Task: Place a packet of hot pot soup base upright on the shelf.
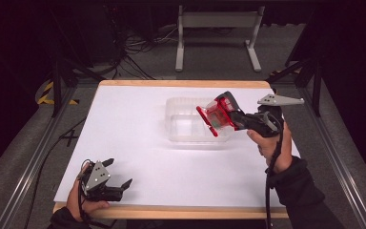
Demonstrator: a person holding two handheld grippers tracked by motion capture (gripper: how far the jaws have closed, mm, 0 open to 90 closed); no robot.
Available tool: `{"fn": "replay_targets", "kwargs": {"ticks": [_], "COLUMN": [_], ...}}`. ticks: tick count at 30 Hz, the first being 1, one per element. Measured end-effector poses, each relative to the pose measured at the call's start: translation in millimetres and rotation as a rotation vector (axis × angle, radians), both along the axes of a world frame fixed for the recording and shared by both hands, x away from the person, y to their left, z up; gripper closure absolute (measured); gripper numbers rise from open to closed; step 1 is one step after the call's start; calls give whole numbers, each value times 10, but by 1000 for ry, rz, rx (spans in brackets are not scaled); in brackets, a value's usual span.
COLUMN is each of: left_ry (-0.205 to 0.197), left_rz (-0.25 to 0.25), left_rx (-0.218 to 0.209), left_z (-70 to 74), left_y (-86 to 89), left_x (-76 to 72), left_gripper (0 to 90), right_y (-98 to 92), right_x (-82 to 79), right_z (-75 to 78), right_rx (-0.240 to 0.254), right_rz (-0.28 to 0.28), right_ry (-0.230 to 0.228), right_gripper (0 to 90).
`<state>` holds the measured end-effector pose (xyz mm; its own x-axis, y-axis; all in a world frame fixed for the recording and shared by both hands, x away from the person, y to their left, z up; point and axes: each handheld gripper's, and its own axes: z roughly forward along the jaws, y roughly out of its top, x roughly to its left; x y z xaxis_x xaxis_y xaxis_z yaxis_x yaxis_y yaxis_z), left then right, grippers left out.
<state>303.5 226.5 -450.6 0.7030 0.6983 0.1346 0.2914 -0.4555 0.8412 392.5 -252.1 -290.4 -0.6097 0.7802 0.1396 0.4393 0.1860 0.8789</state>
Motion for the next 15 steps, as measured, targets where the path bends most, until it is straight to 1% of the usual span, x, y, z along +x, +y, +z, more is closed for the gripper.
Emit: {"fn": "replay_targets", "kwargs": {"ticks": [1, 3, 5, 8, 11, 14, 15], "left_ry": [-1, -2, -2, -2, -2, 0, -2], "left_rz": [0, 0, 1, -1, -1, -1, -2], "left_rx": [-1, -3, -5, -3, -2, -1, 0], "left_z": [1, 3, 0, 1, 1, 2, 2], "left_y": [1, 2, 1, 1, 1, 3, 5], "left_x": [0, -1, 0, 1, 0, -4, -3], "left_gripper": [75, 75, 75, 75, 75, 75, 75], "right_y": [13, 37, 51, 77, 102, 114, 112], "right_x": [44, 95, 157, 225, 311, 371, 393], "right_z": [-6, -12, -28, -61, -121, -164, -183], "right_rx": [7, -8, -4, -20, -28, -32, -24], "right_rz": [-5, -21, -29, -44, -63, -85, -92], "right_ry": [10, 12, 23, 36, 59, 69, 75], "right_gripper": [900, 900, 900, 900, 900, 900, 900]}}
